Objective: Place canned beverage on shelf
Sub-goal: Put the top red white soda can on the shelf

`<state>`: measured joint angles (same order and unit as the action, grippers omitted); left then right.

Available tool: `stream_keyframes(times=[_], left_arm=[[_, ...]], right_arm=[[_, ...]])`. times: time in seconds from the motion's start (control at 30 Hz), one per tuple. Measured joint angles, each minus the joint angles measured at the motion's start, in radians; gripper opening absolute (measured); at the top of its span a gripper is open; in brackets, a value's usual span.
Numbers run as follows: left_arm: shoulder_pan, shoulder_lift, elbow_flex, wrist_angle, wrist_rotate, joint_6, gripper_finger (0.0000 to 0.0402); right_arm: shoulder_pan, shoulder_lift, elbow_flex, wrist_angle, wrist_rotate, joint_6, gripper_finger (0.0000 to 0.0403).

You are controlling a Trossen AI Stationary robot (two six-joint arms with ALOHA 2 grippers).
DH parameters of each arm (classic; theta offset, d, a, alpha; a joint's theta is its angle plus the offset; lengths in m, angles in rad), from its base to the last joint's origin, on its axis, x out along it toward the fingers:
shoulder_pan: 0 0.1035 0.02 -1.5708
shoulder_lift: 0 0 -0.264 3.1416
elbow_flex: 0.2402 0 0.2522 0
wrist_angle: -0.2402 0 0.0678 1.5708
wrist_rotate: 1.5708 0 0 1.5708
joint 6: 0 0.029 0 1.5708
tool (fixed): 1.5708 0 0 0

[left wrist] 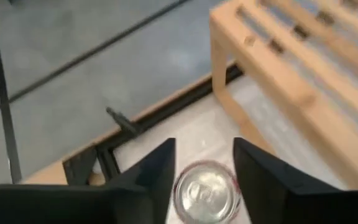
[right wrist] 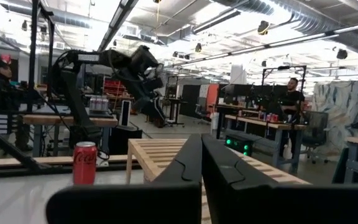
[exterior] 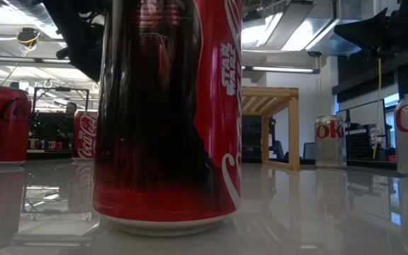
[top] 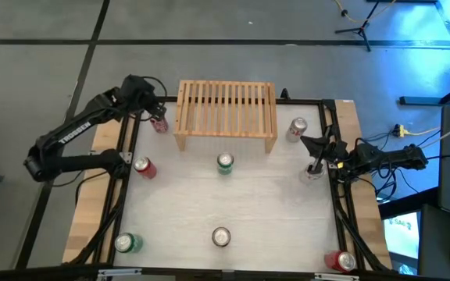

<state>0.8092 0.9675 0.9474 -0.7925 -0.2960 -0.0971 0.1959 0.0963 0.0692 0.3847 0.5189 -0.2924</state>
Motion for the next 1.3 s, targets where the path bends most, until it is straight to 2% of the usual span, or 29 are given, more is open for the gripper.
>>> stream_keyframes(times=[0.23, 0.4, 0.63, 1.03, 1.3], left_arm=[[0.065, 0.090, 0.000, -0.078, 0.127, -0.016, 0.0252], [0.079, 0.156, 0.000, -0.150, 0.126, -0.028, 0.0282], [0.079, 0.186, 0.000, -0.144, 0.168, -0.026, 0.0286], [0.079, 0.191, -0.044, -0.135, 0.141, -0.024, 0.0287], [0.079, 0.229, -0.072, -0.057, 0.138, -0.023, 0.0287]], right_arm=[[0.000, 0.000, 0.000, 0.008, -0.033, 0.000, 0.0001], [0.000, 0.000, 0.000, 0.009, -0.033, -0.004, 0.0001], [0.000, 0.000, 0.000, 0.009, -0.032, -0.011, 0.0001], [0.000, 0.000, 0.000, 0.008, -0.032, -0.011, 0.0001], [0.000, 0.000, 0.000, 0.011, -0.033, -0.011, 0.0001]])
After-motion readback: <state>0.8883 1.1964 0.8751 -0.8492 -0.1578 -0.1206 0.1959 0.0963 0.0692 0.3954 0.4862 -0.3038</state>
